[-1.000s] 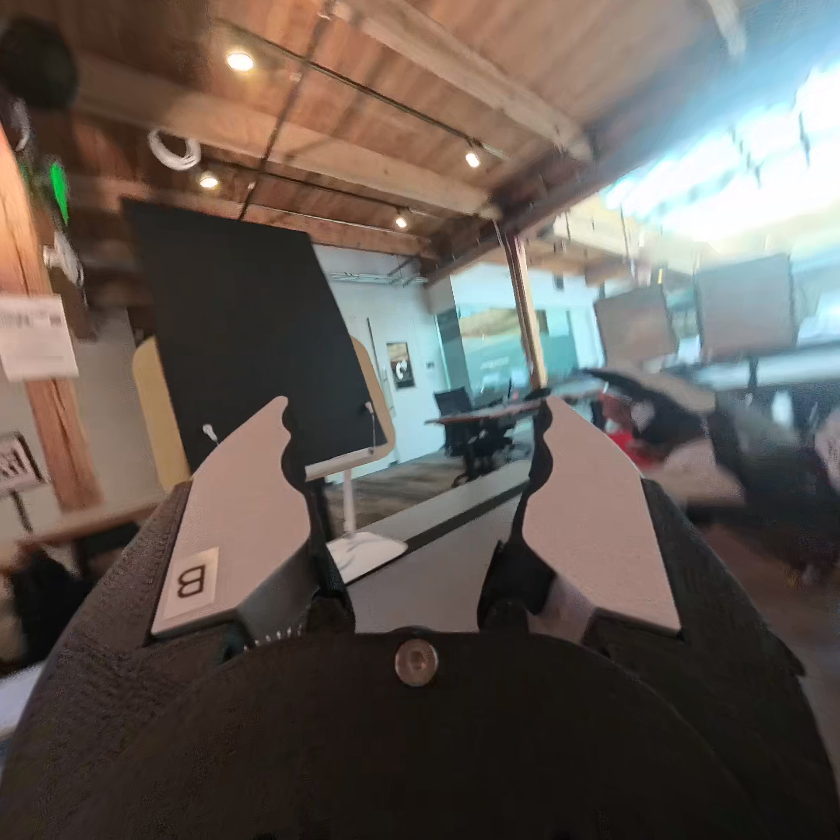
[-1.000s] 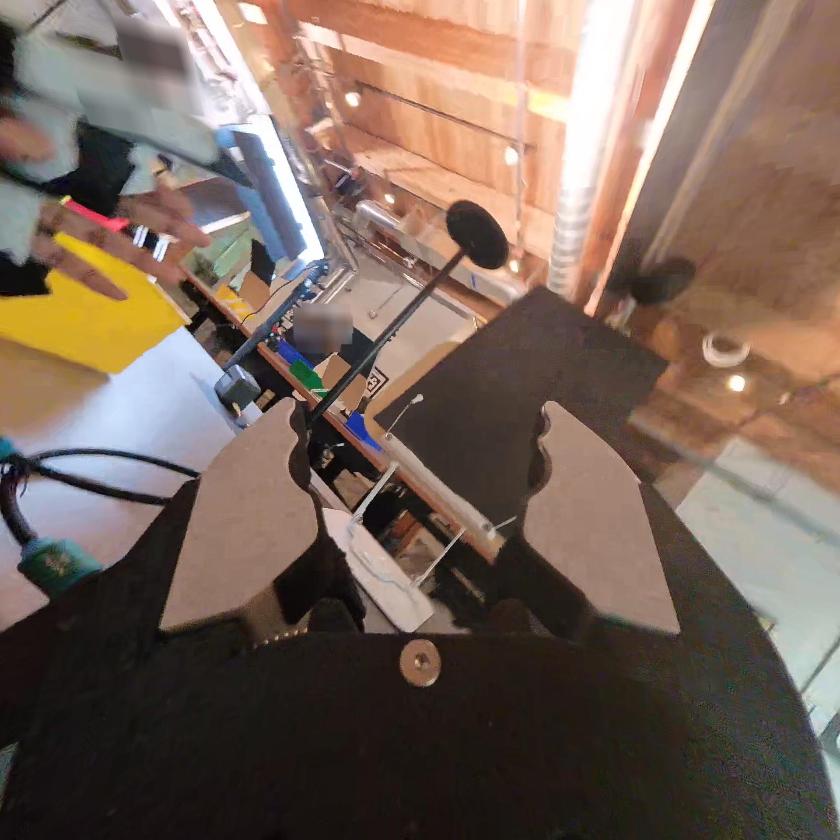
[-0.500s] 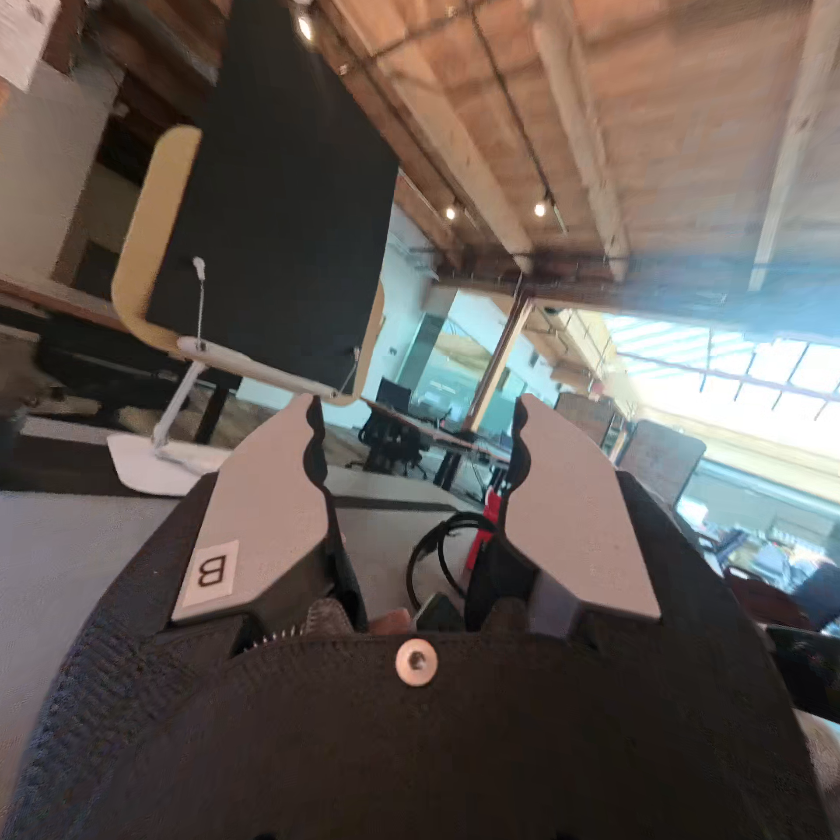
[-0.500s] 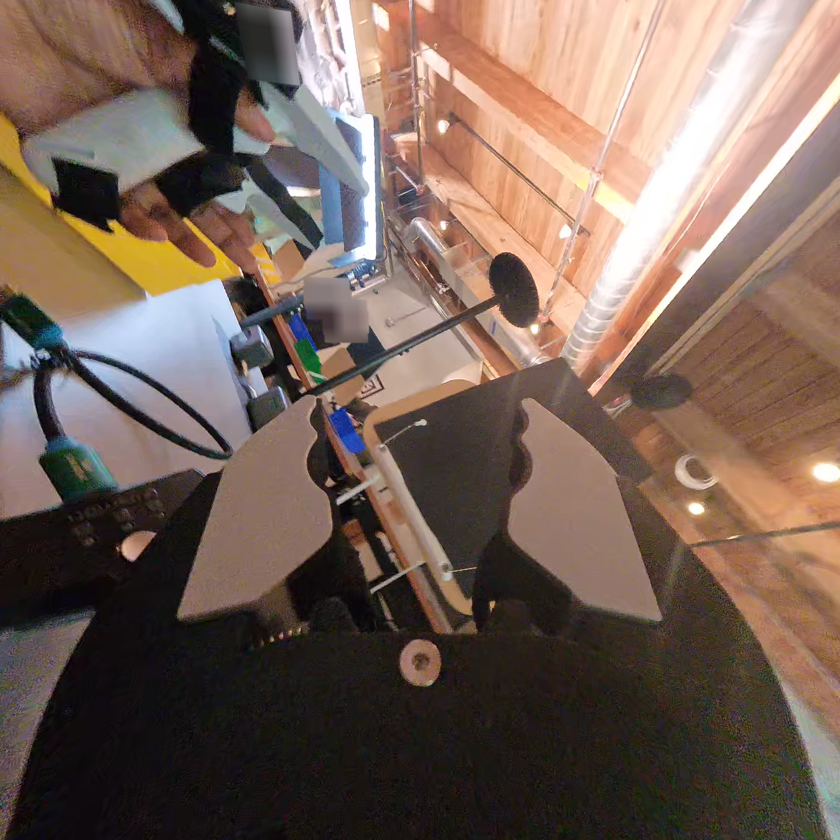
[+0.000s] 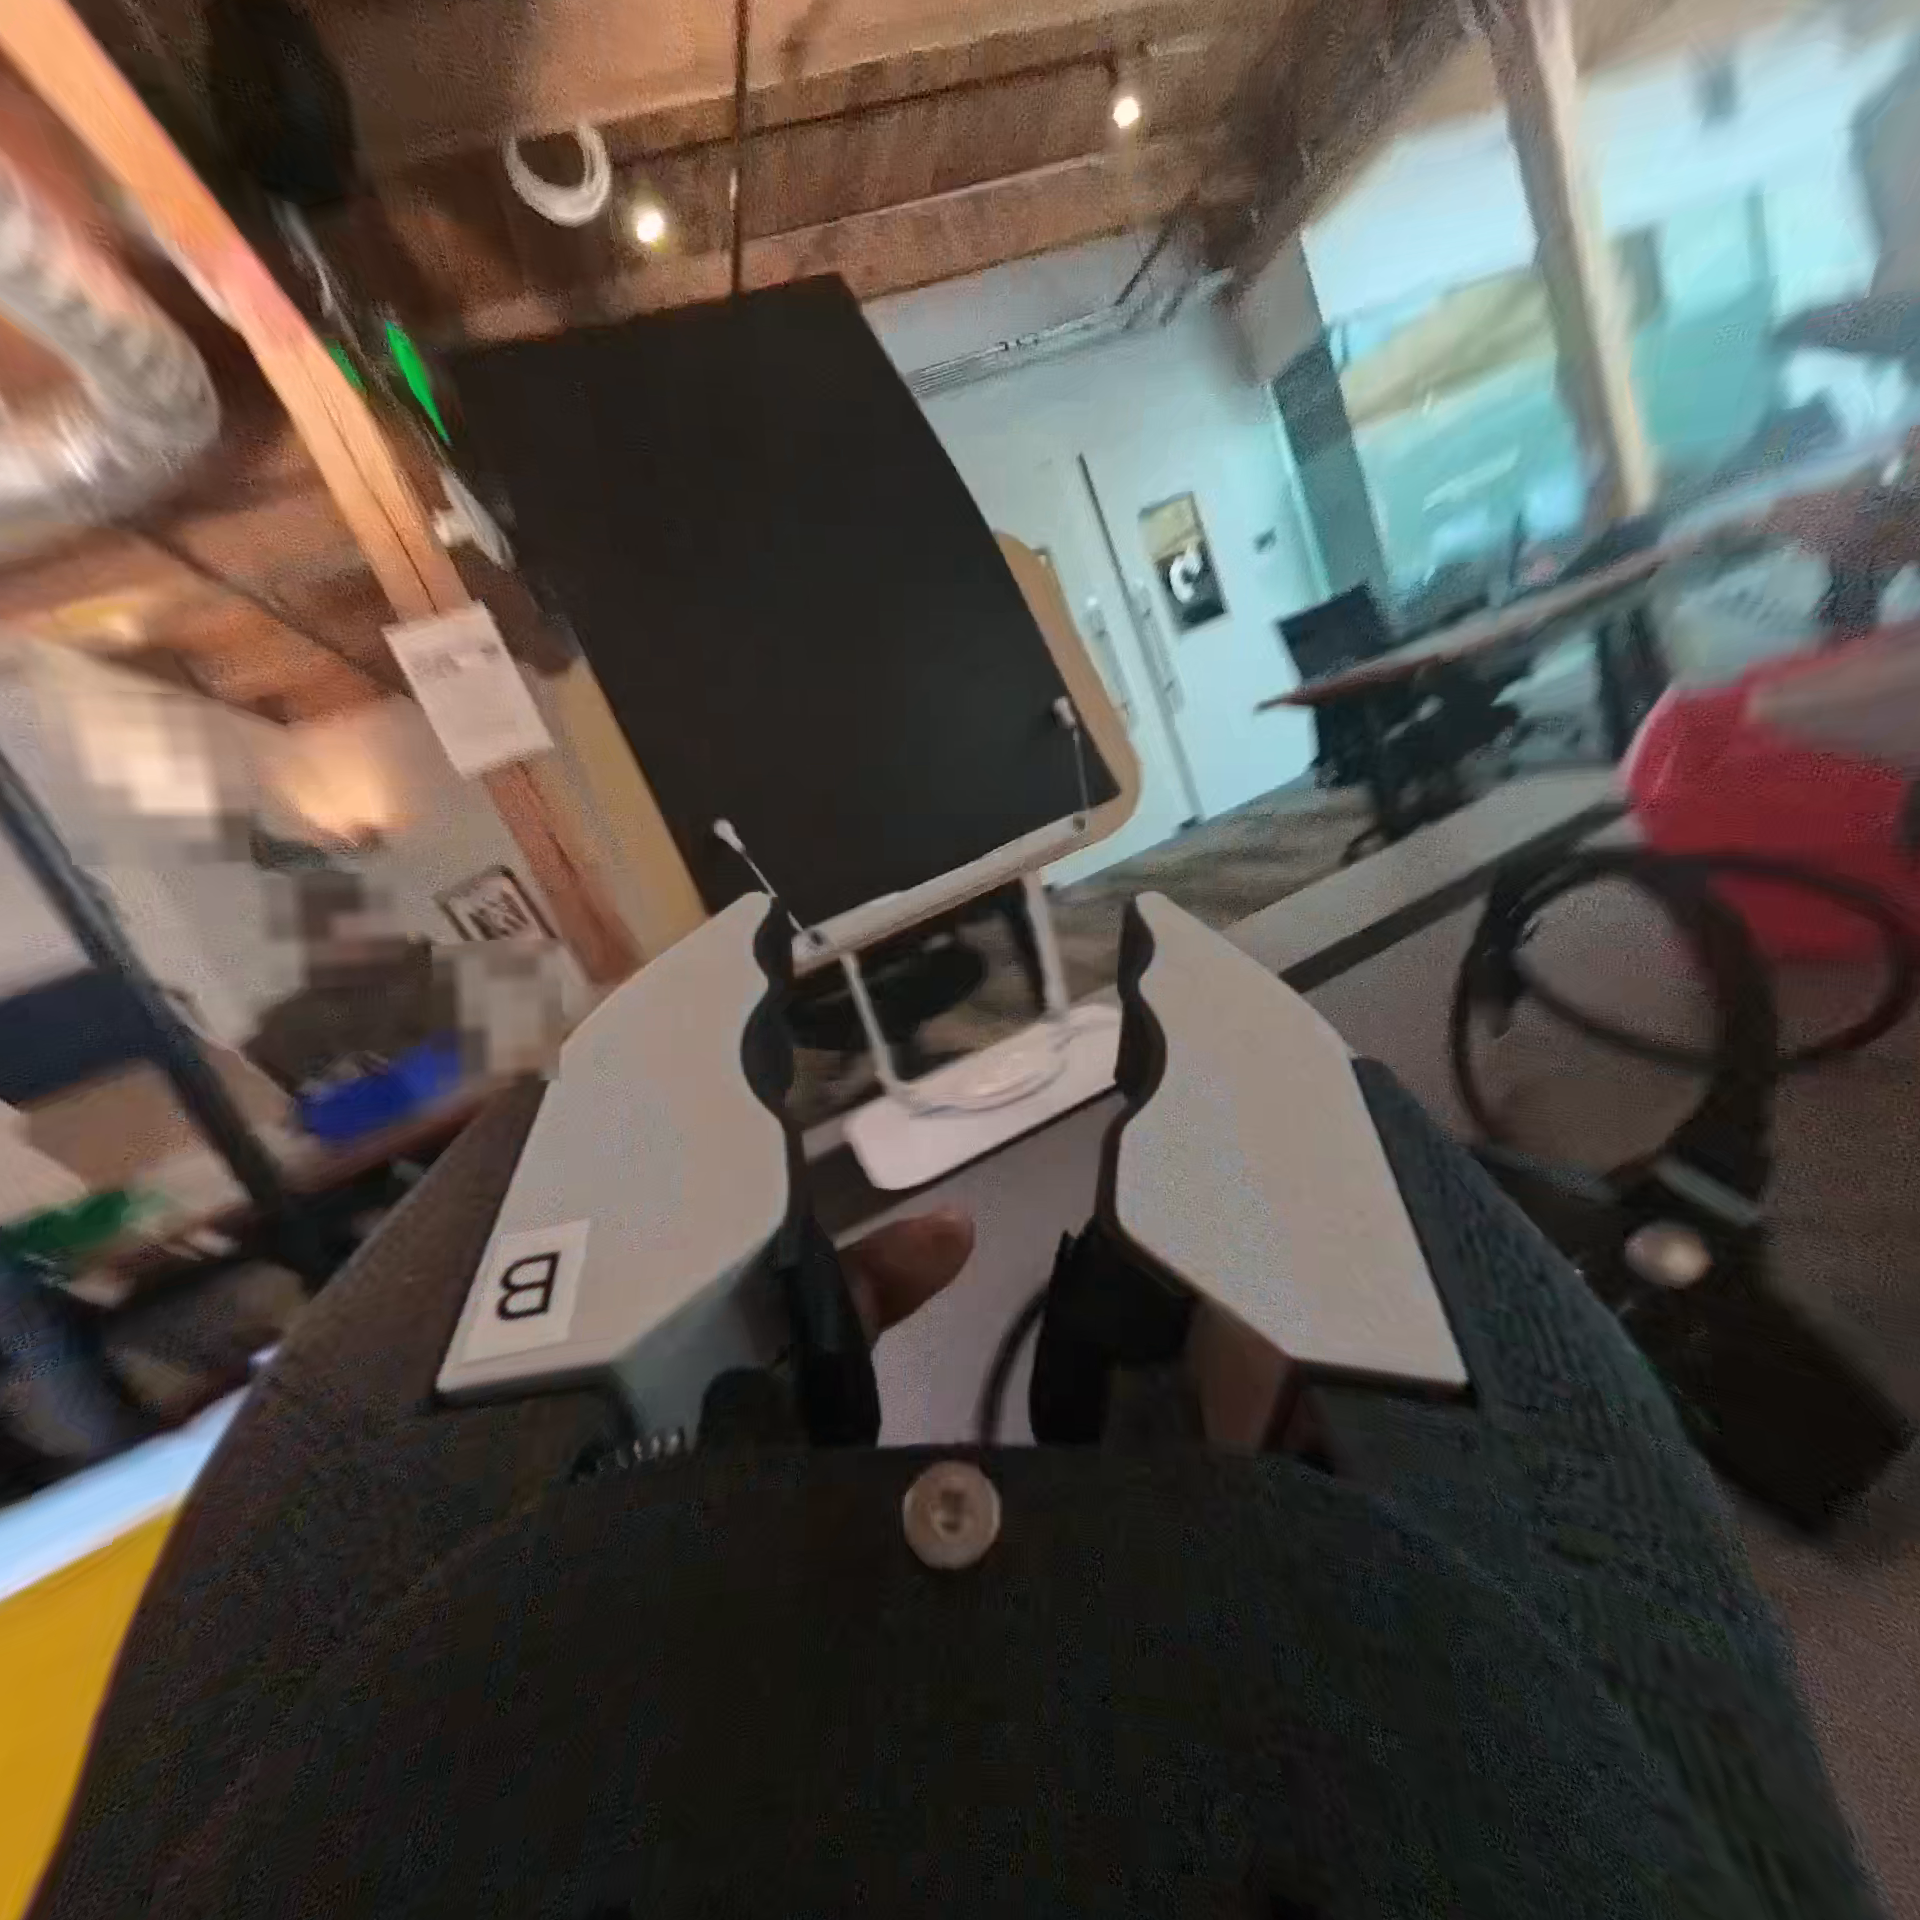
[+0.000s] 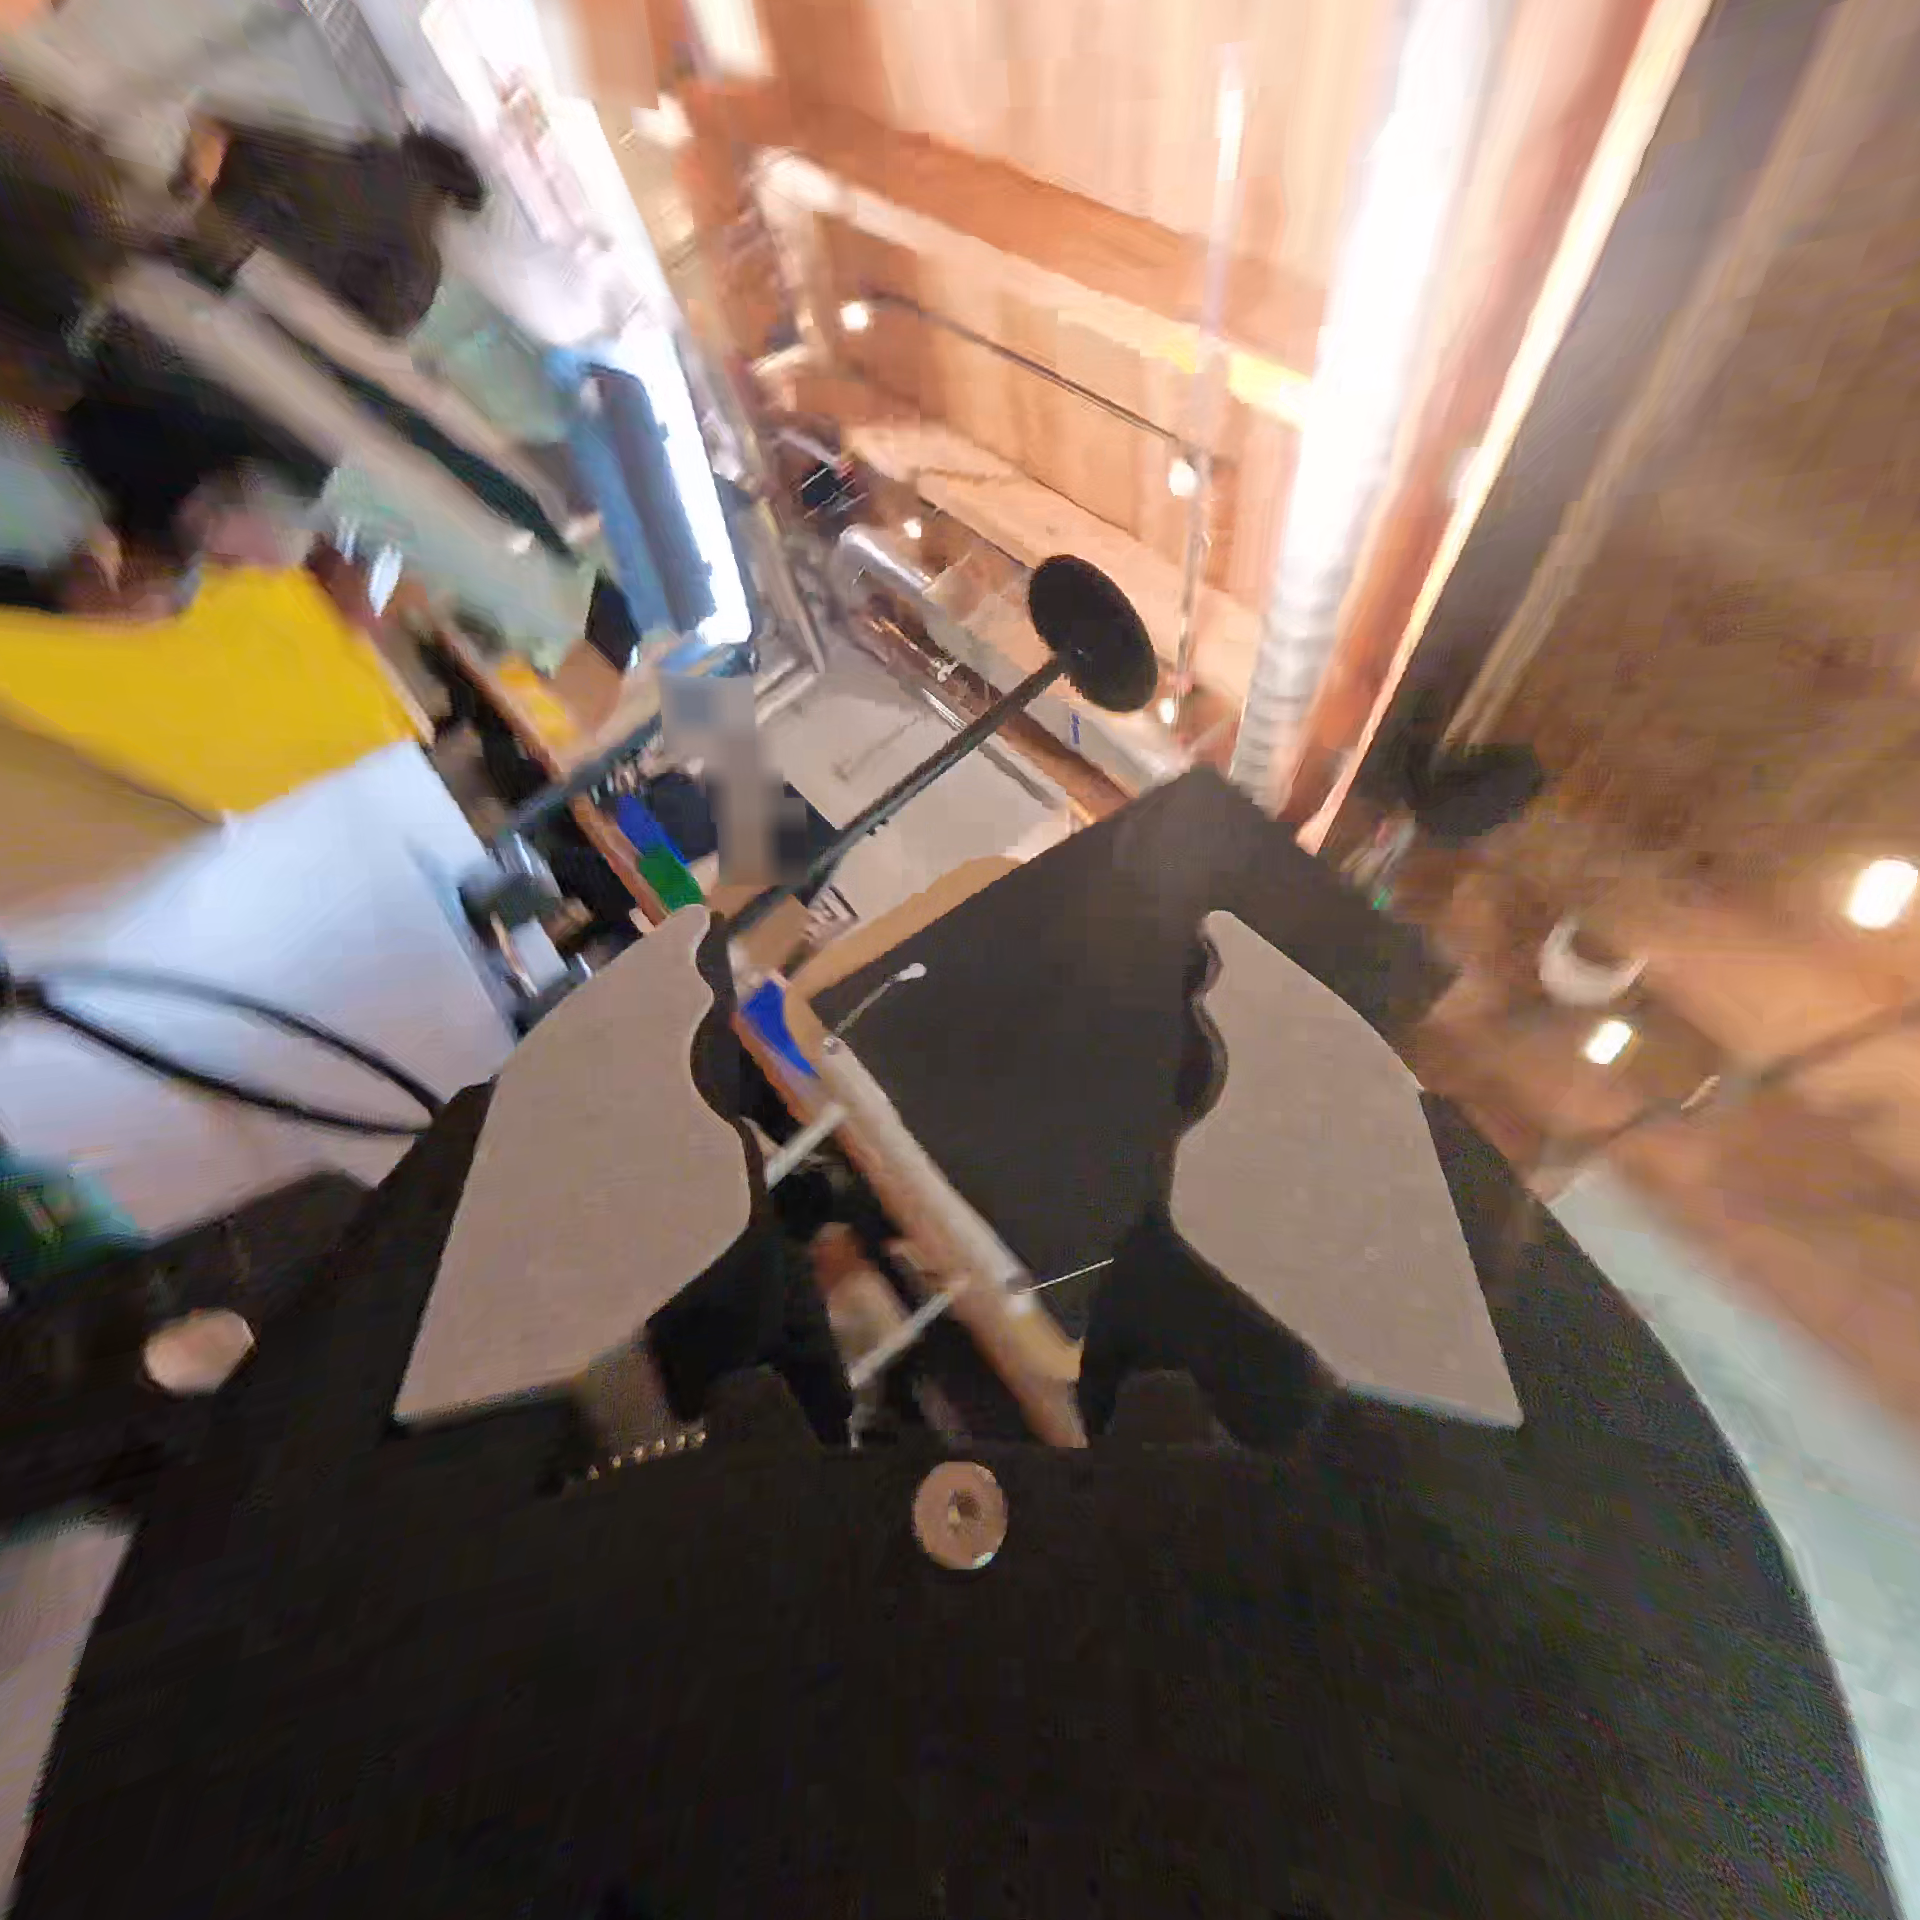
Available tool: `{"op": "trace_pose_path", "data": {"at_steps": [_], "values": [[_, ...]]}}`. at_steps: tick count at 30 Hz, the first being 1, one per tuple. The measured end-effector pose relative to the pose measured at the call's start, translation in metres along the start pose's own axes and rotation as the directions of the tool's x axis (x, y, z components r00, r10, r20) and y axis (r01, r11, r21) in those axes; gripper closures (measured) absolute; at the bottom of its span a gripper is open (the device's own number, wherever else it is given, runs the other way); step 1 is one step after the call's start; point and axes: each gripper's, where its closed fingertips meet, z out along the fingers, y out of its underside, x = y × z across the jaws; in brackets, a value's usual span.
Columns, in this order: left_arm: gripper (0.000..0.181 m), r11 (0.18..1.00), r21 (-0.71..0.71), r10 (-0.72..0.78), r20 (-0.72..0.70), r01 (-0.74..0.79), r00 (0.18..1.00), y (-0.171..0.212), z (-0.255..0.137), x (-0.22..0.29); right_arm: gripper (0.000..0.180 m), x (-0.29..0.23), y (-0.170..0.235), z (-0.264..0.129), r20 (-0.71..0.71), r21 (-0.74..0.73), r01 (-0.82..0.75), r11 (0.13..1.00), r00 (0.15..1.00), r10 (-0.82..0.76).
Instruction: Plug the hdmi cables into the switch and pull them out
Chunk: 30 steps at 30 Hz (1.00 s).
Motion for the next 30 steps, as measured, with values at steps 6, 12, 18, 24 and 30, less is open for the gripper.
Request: {"op": "trace_pose_path", "data": {"at_steps": [6, 12, 18, 24, 30], "values": [[0.122, 0.569, 0.257, -0.777, -0.144, 0.782, 0.613, -0.023, -0.024, -0.070, 0.112, -0.091, -0.014, -0.013, 0.187, 0.186, 0.808, 0.559, 0.530, -0.827], [0.124, 0.822, 0.418, -0.407, -0.043, 0.386, 0.912, -0.084, -0.080, -0.075, 0.113, -0.092, -0.021, -0.015, 0.196, 0.188, 0.761, 0.621, 0.590, -0.783], [0.143, 0.990, -0.005, -0.125, 0.430, 0.141, 0.894, -0.041, -0.205, -0.166, 0.120, -0.102, -0.023, -0.021, 0.244, 0.205, 0.691, 0.694, 0.650, -0.720], [0.139, 0.711, -0.489, -0.052, 0.680, 0.505, 0.732, 0.074, -0.314, -0.223, 0.127, -0.133, -0.022, -0.028, 0.317, 0.263, 0.674, 0.690, 0.615, -0.722], [0.145, 0.565, -0.622, -0.058, 0.625, 0.542, 0.778, 0.127, -0.296, -0.210, 0.128, -0.138, -0.018, -0.029, 0.343, 0.261, 0.662, 0.703, 0.617, -0.708]]}}
